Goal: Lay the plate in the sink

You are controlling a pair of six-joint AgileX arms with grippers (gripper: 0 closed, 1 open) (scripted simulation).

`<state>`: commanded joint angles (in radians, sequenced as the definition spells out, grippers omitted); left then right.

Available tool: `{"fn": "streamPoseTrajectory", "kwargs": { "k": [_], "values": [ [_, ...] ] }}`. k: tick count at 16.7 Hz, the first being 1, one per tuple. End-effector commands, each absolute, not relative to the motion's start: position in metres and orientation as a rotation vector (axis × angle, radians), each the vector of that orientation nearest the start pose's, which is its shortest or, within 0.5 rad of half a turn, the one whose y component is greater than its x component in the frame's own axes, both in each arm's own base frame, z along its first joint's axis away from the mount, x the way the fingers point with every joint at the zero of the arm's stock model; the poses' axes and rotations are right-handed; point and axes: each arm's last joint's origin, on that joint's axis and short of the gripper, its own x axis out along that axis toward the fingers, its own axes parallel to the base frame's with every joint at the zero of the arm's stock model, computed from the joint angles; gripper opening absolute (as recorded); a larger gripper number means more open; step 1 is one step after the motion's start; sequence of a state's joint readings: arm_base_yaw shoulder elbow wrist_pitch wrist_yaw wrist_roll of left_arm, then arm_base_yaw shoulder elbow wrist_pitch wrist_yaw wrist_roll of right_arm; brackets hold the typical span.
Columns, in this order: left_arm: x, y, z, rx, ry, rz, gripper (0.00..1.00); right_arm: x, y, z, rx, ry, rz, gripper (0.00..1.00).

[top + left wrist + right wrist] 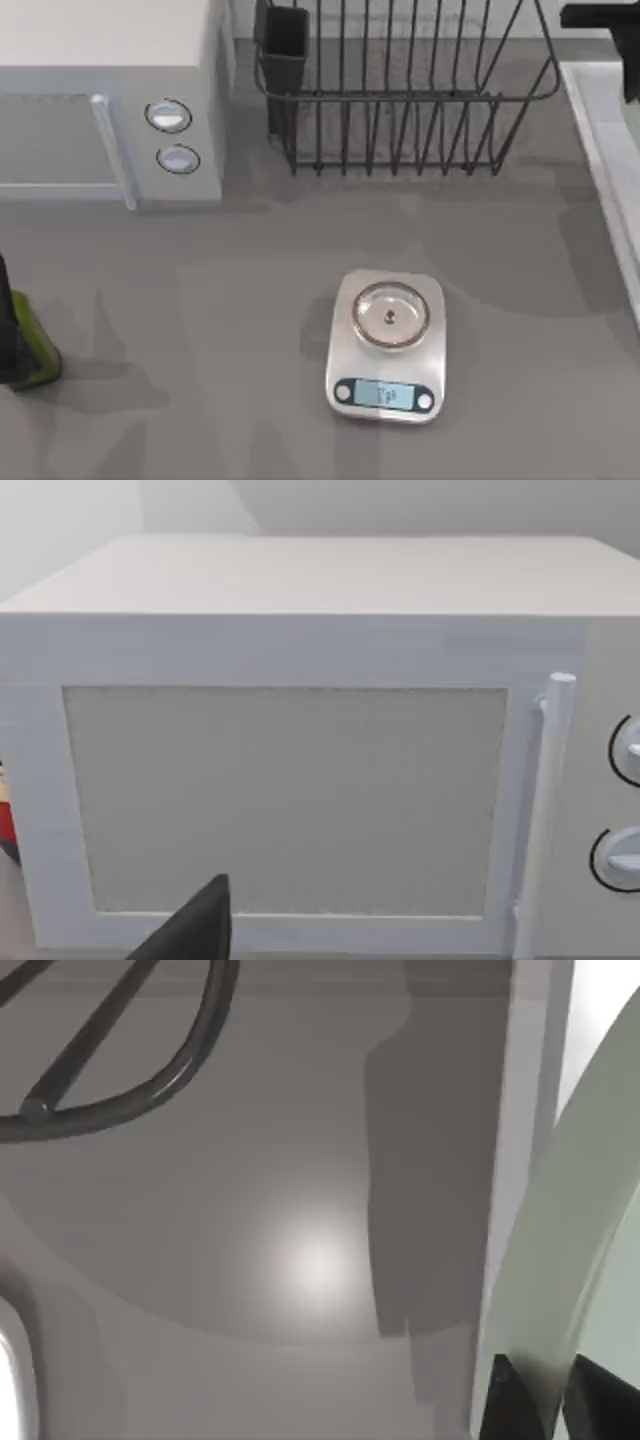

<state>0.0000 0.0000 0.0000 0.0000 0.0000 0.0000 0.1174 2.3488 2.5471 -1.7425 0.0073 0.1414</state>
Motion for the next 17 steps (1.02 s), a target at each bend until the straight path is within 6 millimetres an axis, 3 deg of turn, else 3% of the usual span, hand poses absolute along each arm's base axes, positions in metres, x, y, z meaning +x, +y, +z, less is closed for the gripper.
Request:
{"fn": "streamPoseTrajectory", "kwargs": {
  "k": [3,6,8,12,17],
  "values": [
    [0.106,-0.001,0.16,0.0,0.0,0.0,1.0,0.476,0.014,0.252,0.008,1.561,-0.009,0.0],
    [0.106,-0.001,0.16,0.0,0.0,0.0,1.0,0.492,-0.023,0.224,0.008,1.567,-0.008,0.0],
    [0.106,-0.001,0.16,0.0,0.0,0.0,1.0,0.494,-0.033,0.217,0.008,1.568,-0.008,0.0],
    [0.106,-0.001,0.16,0.0,0.0,0.0,1.0,0.494,-0.033,0.217,0.008,1.568,-0.008,0.0],
    [0.106,-0.001,0.16,0.0,0.0,0.0,1.0,0.494,-0.033,0.217,0.008,1.568,-0.008,0.38]
  ]
}}
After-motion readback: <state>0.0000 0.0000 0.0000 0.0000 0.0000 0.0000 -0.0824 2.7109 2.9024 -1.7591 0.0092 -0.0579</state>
